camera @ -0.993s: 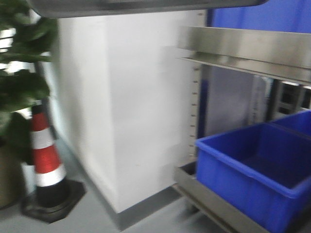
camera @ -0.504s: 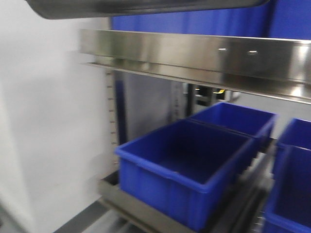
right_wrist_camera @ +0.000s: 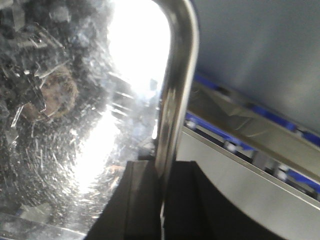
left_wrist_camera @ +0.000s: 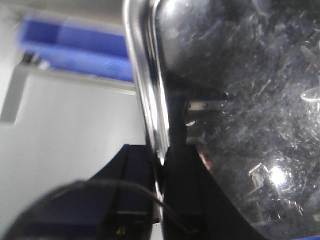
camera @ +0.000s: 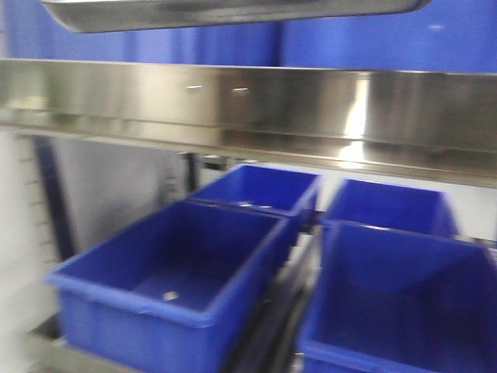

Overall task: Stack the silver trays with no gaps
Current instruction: 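Carry the held tray above the larger silver tray on the shelf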

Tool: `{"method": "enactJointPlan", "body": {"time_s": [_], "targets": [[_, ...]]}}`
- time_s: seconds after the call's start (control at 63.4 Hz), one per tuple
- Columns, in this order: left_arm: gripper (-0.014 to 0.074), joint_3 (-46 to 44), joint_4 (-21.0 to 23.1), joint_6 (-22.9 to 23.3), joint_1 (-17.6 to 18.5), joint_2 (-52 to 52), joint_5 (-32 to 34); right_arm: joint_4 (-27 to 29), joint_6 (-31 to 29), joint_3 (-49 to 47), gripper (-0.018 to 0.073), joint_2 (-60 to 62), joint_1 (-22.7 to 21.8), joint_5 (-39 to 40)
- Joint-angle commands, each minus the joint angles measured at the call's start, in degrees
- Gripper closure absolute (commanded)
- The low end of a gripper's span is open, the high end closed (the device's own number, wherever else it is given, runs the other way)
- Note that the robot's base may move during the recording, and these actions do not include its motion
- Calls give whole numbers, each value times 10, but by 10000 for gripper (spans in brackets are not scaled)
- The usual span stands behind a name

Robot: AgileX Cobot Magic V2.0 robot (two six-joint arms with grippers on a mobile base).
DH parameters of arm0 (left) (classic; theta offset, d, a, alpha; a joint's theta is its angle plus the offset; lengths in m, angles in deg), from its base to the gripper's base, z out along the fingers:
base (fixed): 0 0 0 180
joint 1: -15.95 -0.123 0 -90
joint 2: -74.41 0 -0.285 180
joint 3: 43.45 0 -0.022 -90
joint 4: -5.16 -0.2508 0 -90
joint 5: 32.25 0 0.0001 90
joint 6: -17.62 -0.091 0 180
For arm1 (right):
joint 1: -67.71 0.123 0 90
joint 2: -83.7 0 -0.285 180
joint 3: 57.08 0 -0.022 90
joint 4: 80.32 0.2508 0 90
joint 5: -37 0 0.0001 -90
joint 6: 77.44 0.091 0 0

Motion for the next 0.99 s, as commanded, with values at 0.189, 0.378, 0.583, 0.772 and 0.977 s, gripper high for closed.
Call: {"method": "enactJointPlan", "body": {"time_s": [0.189, 0.378, 0.583, 0.772, 0.977], "targets": [[645, -18, -15, -19, 1, 17, -17, -22, -16, -21, 503, 22, 0, 23], [645, -18, -15, -19, 1, 17, -17, -22, -16, -21, 503, 22, 0, 23], [645, -18, -15, -19, 1, 17, -17, -22, -16, -21, 503, 22, 0, 23], [645, -18, -15, -19, 1, 17, -17, -22, -16, -21, 503, 22, 0, 23], [645, -18, -15, -19, 1, 17, -17, -22, -16, -21, 503, 22, 0, 23]]}}
